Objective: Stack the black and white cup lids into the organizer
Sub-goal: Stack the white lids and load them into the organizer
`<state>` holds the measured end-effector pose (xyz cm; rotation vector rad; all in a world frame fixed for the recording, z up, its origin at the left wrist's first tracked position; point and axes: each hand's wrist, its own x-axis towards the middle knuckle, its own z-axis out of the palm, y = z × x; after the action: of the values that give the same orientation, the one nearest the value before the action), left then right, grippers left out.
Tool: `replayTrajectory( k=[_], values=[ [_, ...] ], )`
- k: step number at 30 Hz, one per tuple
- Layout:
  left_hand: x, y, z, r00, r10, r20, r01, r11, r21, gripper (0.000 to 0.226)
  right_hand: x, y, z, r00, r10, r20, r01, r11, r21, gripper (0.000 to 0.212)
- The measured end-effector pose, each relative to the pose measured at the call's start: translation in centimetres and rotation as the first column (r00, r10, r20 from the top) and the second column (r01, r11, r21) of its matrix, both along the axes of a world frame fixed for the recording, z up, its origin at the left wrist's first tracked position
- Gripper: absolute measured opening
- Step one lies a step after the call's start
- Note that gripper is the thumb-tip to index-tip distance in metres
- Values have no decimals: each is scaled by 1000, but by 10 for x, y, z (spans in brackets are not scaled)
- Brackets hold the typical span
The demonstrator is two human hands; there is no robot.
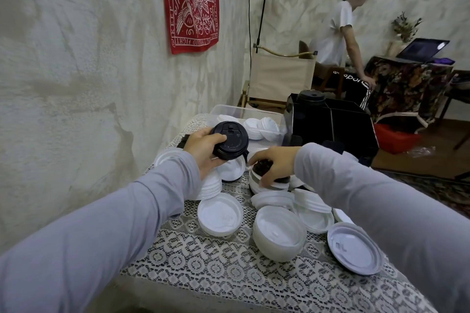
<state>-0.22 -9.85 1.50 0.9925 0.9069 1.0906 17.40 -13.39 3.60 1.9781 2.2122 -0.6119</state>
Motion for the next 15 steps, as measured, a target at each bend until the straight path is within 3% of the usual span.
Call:
replayTrajectory(
  k=[7,15],
  values=[
    [2,-2,-2,1000,-6,-9,6,1000,-2,24,4,1,8,1000,14,-7,-14,999,-49,64],
    [2,-2,-1,1000,-11,-7,11,1000,1,16,16,-2,16,1000,-15,-26,17,998,63,66]
  ],
)
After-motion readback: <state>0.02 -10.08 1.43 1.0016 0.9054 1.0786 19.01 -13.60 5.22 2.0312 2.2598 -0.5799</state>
